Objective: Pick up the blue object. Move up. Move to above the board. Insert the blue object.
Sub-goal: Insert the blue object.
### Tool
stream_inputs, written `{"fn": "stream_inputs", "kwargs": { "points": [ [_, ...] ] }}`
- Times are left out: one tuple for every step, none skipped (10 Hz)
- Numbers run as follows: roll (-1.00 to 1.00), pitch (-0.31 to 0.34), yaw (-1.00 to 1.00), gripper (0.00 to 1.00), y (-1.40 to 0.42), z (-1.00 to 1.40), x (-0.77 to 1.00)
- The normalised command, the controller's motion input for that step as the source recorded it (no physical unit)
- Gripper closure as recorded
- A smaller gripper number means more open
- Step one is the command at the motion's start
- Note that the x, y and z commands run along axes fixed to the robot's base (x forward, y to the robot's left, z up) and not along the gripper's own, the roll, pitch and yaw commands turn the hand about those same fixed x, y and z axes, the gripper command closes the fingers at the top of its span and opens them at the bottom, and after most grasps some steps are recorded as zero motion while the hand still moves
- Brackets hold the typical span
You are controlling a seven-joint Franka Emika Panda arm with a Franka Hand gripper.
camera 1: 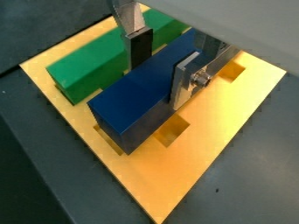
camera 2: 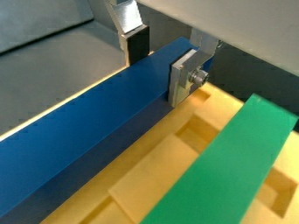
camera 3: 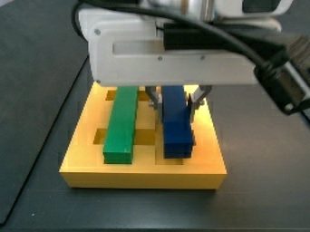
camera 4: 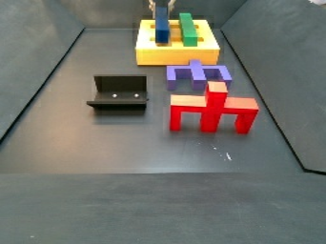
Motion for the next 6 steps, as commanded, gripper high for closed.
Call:
{"fn": "stream_inputs", "kwargs": {
  "points": [
    [0.05,0.043,0.0,1.0,-0.03,-0.31,0.02],
    [0.0,0.043,0.0,1.0,-0.02,-0.19,0.0],
    [0.0,0.011,0.0,1.0,0.0,-0.12,-0.04],
    [0.0,0.0,0.0,1.0,0.0,-0.1,-0.28],
    [0.0,0.0,-0.02,1.0,0.0,-0.08,-0.4],
    [0.0,-0.001,-0.04,1.0,0.0,-0.1,-0.42]
  ]
}}
